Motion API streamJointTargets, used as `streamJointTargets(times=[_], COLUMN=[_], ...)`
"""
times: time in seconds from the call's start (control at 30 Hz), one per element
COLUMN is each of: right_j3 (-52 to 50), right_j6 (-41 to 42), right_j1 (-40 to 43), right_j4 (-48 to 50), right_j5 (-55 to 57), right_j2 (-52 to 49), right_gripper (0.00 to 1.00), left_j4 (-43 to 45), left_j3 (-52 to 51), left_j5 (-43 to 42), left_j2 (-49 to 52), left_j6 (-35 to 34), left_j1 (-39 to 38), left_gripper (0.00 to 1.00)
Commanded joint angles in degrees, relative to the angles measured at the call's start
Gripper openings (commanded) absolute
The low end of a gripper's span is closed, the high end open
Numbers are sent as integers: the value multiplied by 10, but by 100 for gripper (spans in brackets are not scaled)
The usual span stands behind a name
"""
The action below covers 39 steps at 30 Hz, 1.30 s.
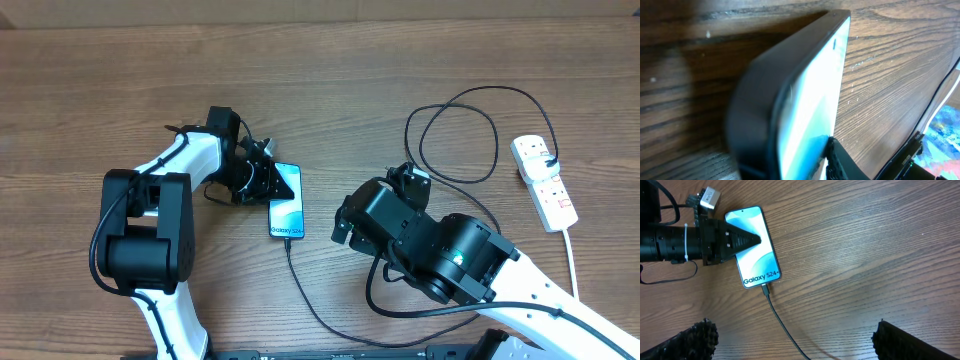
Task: Plug charger to phone and switch on socket
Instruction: 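Lay the phone flat on the table with the left gripper, then open the left gripper and release the phone's top end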
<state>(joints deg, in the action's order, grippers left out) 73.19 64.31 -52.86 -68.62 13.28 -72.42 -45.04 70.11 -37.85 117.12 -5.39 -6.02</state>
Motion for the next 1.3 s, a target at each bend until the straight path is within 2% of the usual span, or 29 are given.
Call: streamJointTargets(times=[0.0,0.3,0.83,1.0,1.27], right_j3=[3,3,3,3,3], right_j6=[2,2,2,2,2], right_j1=[2,2,2,2,2], right_j4=[2,2,2,2,2], right_j5=[-1,-1,0,0,0], right_j2=[5,5,5,5,5], right_gripper=[100,100,100,100,100], left_j4=[-2,-15,-17,-16,-12], left_j3=[-14,-14,-14,-14,-14], left_j5=[55,55,66,85,83], left_j2=[2,2,2,2,2], left_j6=[16,16,8,7,69], left_j1=[-4,-4,-4,-4,-4], left_gripper=[25,34,62,64,64])
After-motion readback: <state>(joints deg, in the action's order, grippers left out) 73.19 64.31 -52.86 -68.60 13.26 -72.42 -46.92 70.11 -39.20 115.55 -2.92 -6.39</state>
